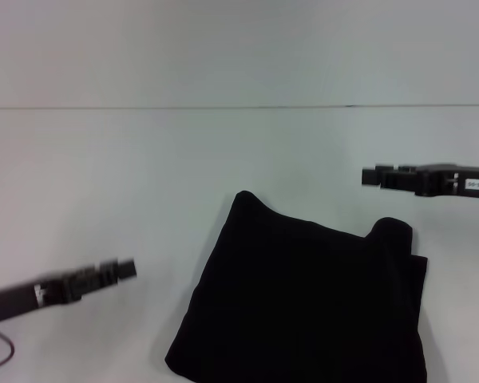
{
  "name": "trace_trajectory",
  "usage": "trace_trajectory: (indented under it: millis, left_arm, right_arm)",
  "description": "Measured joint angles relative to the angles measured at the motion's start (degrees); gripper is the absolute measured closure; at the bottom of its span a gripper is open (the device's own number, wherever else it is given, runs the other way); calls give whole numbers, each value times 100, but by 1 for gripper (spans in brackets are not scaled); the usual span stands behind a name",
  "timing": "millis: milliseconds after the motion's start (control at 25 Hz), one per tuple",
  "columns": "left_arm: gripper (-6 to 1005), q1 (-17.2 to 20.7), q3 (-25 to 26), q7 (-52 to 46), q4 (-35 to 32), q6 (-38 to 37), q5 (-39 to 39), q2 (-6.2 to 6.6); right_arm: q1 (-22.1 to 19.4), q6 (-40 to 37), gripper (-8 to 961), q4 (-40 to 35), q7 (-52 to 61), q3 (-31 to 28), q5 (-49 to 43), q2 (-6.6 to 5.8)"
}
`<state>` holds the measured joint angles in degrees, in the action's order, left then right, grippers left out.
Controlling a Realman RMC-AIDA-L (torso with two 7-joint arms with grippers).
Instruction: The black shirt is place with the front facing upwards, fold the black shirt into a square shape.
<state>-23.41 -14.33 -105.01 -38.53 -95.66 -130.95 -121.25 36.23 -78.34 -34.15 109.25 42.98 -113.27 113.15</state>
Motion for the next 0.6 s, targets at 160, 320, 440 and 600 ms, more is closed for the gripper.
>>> trace_trajectory:
  millis: [160, 320, 440, 600]
  left_arm:
    - [446, -84, 159, 1442, 218, -430, 570, 12]
    - [360, -251, 205, 2869, 605, -443, 841, -13]
    - [295, -322, 249, 3995, 988, -592, 1071, 11]
    - [266, -440, 131, 4261, 946, -993, 1087, 71]
  right_arm:
    - [-361, -828, 487, 81, -1395, -353, 860, 93]
    - [-746, -1674, 455, 183, -2596, -521, 1608, 273]
    - [-882, -1915, 431, 198, -2890, -443, 1679, 437]
    - [-796, -2150, 271, 153, -3124, -91, 1192, 459]
